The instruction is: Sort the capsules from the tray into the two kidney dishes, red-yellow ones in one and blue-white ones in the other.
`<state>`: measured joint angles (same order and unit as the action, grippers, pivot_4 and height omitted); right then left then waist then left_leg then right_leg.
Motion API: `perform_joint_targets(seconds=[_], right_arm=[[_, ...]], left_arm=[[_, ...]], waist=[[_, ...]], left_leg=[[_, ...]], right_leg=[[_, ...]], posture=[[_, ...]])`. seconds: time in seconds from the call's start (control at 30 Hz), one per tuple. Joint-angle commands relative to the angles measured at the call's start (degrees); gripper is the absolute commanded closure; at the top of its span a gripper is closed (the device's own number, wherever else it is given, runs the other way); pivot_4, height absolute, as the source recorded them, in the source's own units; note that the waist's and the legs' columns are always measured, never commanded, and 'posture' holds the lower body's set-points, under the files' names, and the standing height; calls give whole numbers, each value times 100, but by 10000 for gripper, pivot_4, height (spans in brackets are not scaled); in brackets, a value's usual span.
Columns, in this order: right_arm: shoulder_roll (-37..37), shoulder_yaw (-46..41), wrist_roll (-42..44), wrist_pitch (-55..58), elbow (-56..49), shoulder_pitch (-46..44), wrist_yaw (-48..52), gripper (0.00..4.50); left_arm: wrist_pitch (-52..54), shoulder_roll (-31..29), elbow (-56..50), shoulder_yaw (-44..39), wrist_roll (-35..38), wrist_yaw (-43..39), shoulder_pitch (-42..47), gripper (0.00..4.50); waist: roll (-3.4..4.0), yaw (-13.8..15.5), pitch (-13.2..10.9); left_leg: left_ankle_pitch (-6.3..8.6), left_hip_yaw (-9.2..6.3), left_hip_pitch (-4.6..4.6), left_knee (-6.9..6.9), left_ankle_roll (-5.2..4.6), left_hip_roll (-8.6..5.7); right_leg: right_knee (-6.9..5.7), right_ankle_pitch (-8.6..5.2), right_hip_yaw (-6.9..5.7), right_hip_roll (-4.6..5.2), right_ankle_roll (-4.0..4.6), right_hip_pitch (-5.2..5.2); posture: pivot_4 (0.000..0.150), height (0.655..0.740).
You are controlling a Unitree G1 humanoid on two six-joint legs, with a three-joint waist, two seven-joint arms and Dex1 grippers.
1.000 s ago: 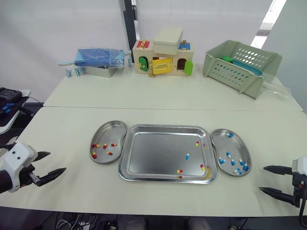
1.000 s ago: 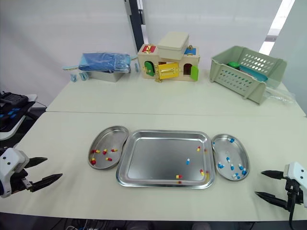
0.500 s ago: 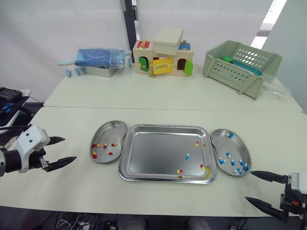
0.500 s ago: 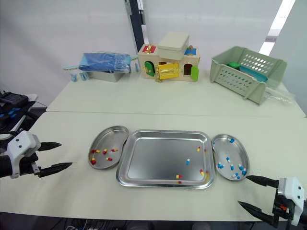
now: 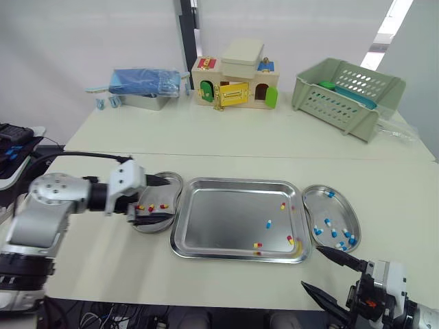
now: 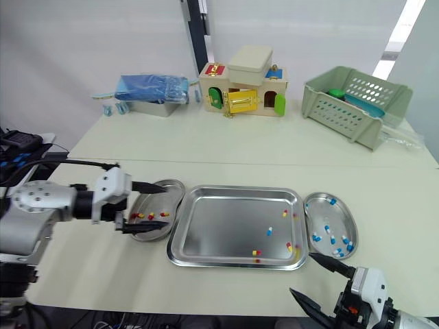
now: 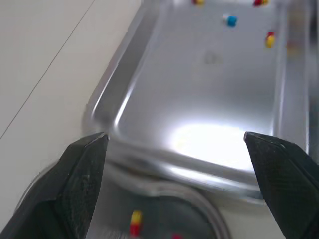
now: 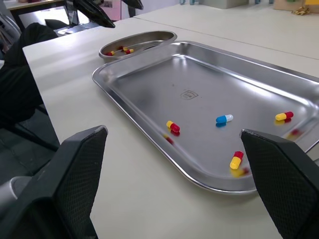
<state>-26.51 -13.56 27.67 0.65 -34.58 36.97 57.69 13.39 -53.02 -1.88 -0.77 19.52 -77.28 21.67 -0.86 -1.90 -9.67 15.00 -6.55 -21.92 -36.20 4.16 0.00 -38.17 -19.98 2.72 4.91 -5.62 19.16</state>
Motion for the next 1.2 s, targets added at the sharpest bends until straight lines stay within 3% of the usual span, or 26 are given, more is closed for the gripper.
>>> perform_joint_targets(seconds=[0.03,0.47,0.7,1.2], right_arm=[[31,2,-28,-213,-233,94,-185,136],[4,53,-272,-840,86,548,-252,136],[119,303,-365,-783,-7,483,-638,136],[55,396,-323,-790,-67,554,-905,136]], left_arm=[[39,46,-243,238,56,-190,211,0],[-389,1294,-41,1743,-438,-562,914,0],[-60,1744,306,2522,-1256,-344,1350,0],[873,2402,-97,2822,-1518,454,1294,0]], waist=[[0,-63,0],[0,2,1],[0,1,1],[1,7,1]], left_leg=[[0,1,1,1,0,1],[-1,-2,0,-10,-1,1],[-1,-3,-1,-18,-1,-2],[-1,-9,-5,-28,-1,-4]], right_leg=[[-1,0,2,-2,0,2],[-6,0,2,-4,1,-2],[-8,0,2,-4,1,-3],[-14,0,0,-4,1,-5]], posture=[[1500,7400],[1500,7400],[1500,7400],[1500,7400]])
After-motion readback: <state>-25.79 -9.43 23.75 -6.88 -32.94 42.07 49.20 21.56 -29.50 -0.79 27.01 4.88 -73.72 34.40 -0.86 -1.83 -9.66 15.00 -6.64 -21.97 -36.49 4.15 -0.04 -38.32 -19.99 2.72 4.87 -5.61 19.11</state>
